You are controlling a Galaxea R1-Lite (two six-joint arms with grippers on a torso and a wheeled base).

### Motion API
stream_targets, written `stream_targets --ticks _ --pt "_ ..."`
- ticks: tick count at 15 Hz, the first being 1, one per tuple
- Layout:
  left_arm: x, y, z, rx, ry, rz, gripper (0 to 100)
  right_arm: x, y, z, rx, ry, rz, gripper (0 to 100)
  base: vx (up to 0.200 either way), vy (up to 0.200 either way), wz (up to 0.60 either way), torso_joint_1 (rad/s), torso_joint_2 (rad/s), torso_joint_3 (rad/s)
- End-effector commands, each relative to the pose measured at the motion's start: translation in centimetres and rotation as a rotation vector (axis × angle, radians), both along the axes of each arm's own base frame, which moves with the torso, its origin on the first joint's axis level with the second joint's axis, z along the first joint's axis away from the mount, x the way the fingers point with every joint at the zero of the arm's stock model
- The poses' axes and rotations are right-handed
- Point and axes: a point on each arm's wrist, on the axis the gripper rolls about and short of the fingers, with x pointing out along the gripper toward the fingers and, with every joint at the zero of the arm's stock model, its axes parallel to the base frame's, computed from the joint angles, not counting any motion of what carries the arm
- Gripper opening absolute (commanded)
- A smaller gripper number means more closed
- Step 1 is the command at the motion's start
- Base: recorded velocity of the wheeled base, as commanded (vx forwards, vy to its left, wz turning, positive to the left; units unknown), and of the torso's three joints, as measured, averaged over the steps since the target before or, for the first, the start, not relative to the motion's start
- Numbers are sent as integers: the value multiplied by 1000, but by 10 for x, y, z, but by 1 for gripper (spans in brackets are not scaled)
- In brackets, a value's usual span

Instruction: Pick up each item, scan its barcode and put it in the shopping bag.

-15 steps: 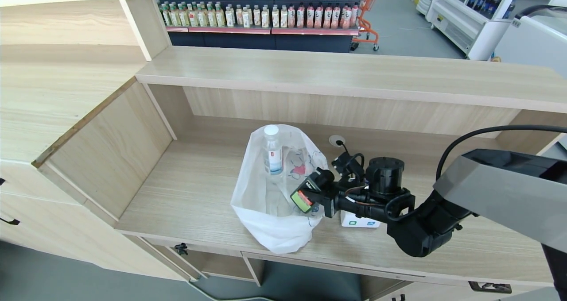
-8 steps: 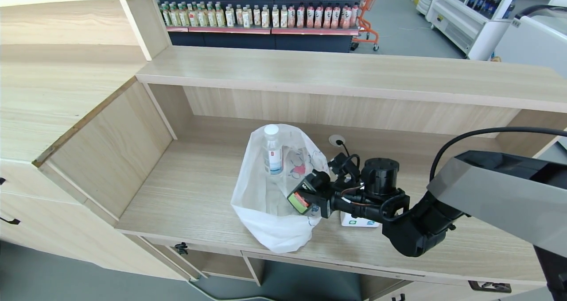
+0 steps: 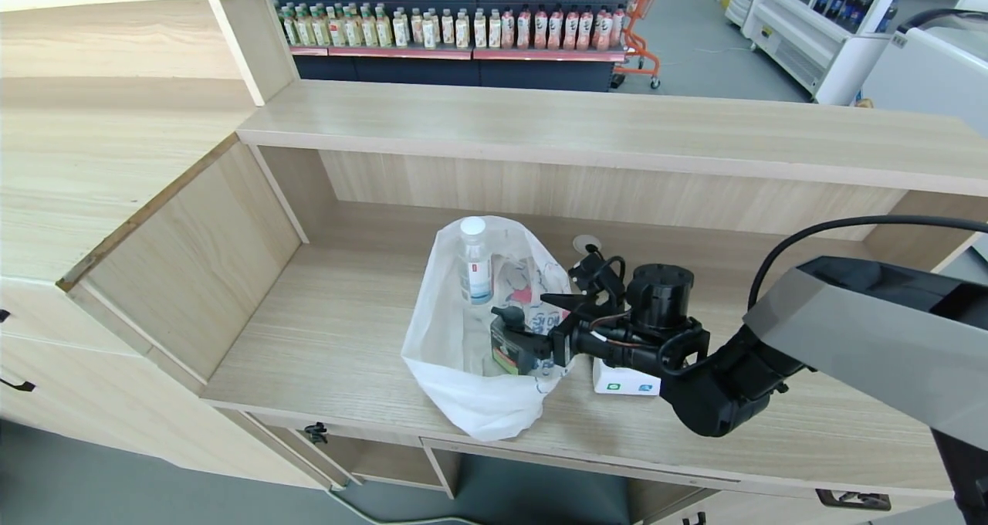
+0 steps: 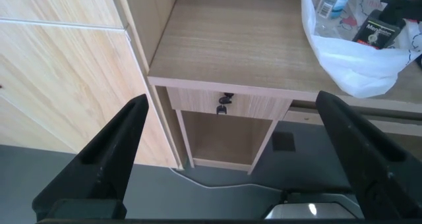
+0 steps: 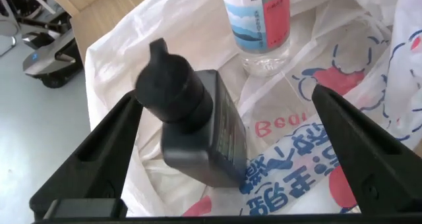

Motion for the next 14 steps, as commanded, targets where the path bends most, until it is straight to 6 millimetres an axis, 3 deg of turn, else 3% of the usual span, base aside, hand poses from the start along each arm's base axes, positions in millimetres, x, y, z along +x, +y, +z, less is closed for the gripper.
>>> stream_targets --ticks 1,5,7,9,11,14 --pt "0 0 0 0 0 0 100 0 -5 22 29 -36 -11 100 0 0 0 0 0 0" --pt "0 0 0 -1 0 0 100 -10 -12 74 41 -113 -12 100 0 0 0 0 0 0" --pt "0 0 0 -1 0 0 100 -12 -18 85 41 -149 -26 100 0 0 0 0 0 0" --pt "0 0 0 -3 0 -1 100 -7 -40 91 37 -157 -81 100 0 0 0 0 0 0" --pt "0 0 0 -3 0 0 100 -2 -70 84 19 -126 -154 100 0 0 0 0 0 0" --pt "0 0 0 -7 0 0 100 -12 -108 81 4 -78 -257 100 0 0 0 0 0 0"
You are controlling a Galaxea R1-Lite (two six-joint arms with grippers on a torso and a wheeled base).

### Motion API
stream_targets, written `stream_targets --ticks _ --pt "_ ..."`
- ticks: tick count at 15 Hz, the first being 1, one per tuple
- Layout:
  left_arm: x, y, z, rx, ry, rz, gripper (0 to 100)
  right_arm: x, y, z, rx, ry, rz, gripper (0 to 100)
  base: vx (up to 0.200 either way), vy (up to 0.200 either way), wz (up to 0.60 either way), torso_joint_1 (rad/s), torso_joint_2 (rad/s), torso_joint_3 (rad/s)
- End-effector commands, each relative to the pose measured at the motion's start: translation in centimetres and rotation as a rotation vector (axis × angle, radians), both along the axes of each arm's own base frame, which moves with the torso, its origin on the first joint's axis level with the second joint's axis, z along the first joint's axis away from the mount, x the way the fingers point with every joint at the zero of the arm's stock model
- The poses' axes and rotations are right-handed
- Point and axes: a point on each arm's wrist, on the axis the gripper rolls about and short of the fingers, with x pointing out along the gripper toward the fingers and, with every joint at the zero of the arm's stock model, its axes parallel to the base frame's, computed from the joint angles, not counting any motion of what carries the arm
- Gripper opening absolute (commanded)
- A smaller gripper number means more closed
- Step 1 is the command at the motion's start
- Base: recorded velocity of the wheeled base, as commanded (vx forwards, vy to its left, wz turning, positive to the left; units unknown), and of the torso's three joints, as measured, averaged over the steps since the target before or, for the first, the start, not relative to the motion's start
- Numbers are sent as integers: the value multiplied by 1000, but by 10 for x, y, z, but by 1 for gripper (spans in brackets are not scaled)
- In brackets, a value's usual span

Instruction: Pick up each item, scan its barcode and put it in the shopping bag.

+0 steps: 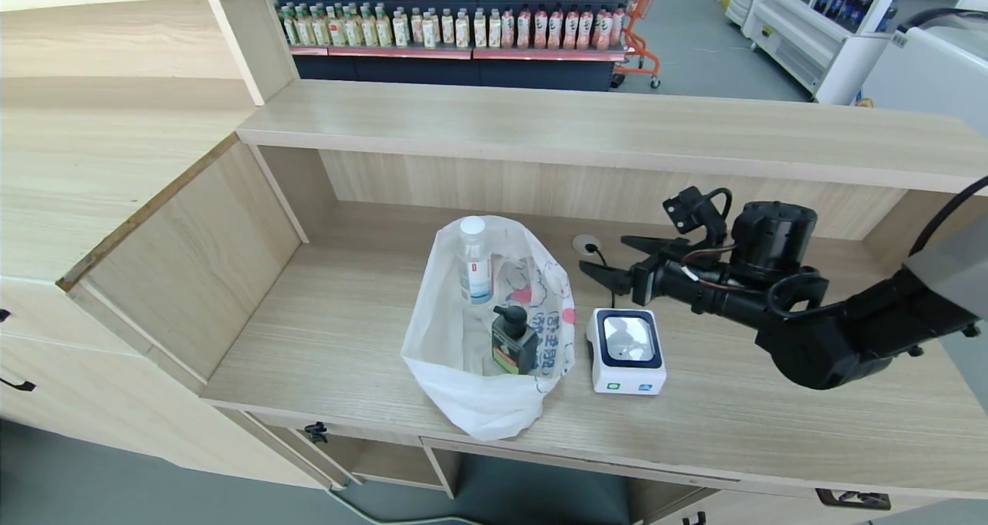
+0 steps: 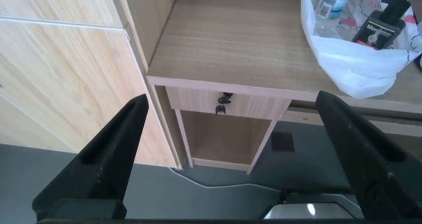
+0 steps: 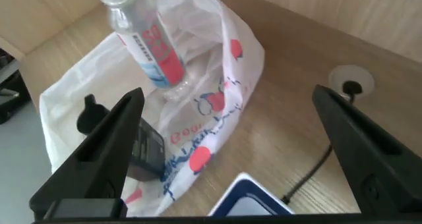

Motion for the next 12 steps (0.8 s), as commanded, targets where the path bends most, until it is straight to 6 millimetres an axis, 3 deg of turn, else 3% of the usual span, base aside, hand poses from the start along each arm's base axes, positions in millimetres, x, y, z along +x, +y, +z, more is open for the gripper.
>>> stream_targets --ticks 1,3,7,10,12 --pt "0 0 0 -2 0 -2 100 -17 -31 8 -3 11 -85 100 0 0 0 0 0 0" --pt "0 0 0 -2 0 0 100 -42 -53 17 -14 21 -185 100 0 0 0 0 0 0" --pt "0 0 0 -2 0 0 100 -76 -72 33 -17 10 -367 100 0 0 0 0 0 0" --pt "0 0 0 -2 0 0 100 -120 -78 24 -39 48 -408 100 0 0 0 0 0 0" --pt "0 0 0 -2 0 0 100 -138 -81 18 -48 72 -410 100 0 0 0 0 0 0"
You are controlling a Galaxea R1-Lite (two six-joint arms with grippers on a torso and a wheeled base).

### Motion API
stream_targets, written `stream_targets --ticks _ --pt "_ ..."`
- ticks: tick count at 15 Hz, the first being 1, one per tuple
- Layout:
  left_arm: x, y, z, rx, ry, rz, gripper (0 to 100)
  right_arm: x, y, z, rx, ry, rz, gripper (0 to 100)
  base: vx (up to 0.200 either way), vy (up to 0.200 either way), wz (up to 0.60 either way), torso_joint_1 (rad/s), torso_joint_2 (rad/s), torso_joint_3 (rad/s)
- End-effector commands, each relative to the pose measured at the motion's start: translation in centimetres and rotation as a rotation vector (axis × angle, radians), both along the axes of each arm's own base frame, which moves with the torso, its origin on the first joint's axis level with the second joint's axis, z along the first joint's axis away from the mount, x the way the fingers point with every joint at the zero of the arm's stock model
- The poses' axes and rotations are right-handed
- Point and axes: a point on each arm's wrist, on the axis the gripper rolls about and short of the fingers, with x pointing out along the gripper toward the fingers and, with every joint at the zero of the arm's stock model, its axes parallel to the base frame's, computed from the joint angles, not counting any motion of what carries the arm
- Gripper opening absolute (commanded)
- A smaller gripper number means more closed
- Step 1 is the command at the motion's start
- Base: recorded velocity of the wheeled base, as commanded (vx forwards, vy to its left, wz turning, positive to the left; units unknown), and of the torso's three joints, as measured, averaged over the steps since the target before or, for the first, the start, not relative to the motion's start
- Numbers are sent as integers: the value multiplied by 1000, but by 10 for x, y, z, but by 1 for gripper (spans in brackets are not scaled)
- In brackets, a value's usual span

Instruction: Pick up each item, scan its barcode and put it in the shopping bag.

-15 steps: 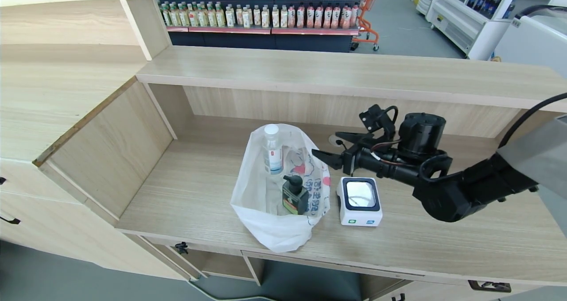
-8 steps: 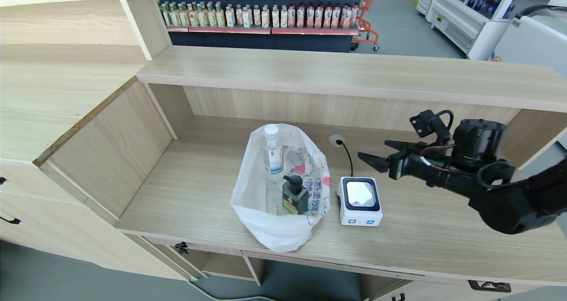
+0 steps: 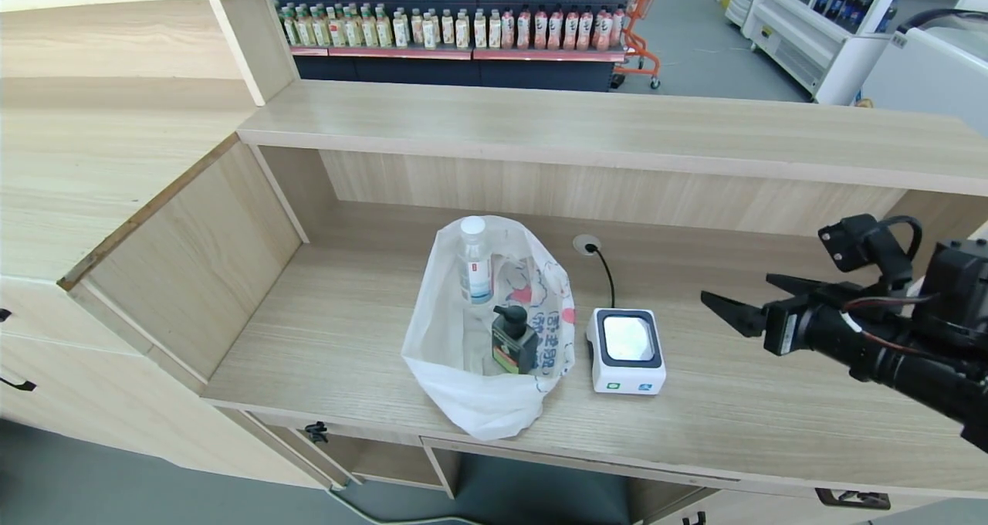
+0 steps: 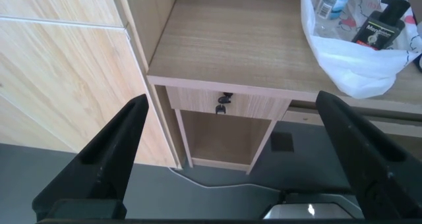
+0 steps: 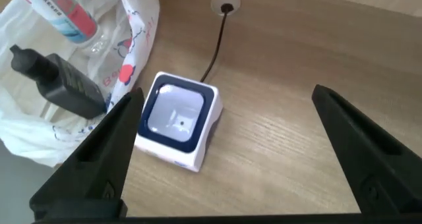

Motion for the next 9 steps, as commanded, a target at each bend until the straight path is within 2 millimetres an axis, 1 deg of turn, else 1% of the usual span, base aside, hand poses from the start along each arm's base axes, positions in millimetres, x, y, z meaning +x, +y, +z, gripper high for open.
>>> stream_targets --ticks 1,2,5,8,9 --pt "0 0 0 0 0 0 100 -29 -4 0 0 -8 -1 100 0 0 0 0 0 0" --pt "0 0 0 0 1 0 100 -39 -5 -3 -1 2 0 100 0 0 0 0 0 0" --pt "0 0 0 2 1 -1 100 -61 -7 -14 -6 39 8 100 200 0 0 -2 -1 9" --pt "0 0 0 3 -1 -1 100 -72 -8 -22 -10 69 8 100 200 0 0 14 -4 2" --pt "0 0 0 2 -1 0 100 -74 -9 -24 -12 77 6 100 0 0 0 0 0 0"
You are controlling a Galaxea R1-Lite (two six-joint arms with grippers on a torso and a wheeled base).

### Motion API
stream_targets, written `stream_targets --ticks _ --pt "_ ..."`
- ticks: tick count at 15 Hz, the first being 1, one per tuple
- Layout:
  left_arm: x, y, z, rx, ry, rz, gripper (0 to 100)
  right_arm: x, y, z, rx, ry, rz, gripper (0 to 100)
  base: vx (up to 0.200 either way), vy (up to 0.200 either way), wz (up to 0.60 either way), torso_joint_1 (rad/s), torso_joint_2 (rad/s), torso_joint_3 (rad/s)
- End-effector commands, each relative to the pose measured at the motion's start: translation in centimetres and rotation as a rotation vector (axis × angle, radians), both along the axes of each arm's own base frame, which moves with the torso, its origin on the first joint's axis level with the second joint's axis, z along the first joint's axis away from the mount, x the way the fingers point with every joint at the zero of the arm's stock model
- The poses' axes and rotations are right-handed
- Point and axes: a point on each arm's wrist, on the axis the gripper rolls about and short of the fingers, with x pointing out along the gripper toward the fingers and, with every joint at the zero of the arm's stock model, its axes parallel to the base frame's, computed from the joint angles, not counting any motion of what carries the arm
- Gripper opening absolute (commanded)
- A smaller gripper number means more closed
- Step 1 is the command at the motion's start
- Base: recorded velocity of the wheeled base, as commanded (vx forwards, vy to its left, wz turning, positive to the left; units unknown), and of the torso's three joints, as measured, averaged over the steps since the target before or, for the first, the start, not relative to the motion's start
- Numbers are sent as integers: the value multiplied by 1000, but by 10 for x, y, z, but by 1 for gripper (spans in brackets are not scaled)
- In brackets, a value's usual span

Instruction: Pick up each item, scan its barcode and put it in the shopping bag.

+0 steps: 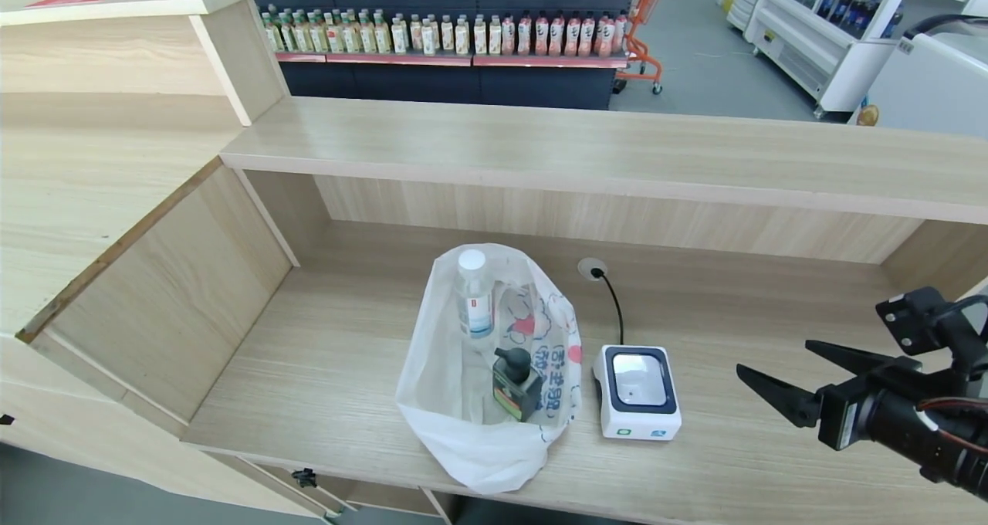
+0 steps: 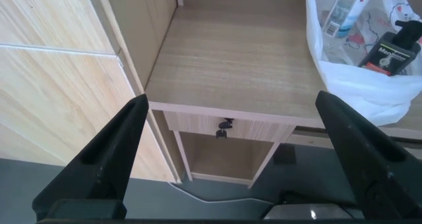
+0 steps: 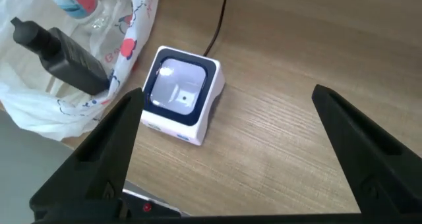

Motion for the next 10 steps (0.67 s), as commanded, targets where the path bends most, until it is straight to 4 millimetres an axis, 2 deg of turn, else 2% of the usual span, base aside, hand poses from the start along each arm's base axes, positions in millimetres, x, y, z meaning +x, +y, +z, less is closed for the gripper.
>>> stream_targets --ticks 1,5,6,8,10 --pt "0 0 0 0 0 1 100 -7 -1 -3 -2 7 0 100 0 0 0 0 0 0" --pt "0 0 0 0 0 1 100 -17 -3 -12 -19 40 -33 100 0 0 0 0 0 0" --pt "0 0 0 -2 0 1 100 -35 -6 -23 -34 74 -43 100 0 0 0 0 0 0" --pt "0 0 0 -2 0 1 100 -45 -8 -20 -32 54 -48 100 0 0 0 0 0 0" --pt "0 0 0 -2 0 1 100 -55 -9 -18 -32 49 -48 100 -200 0 0 7 2 7"
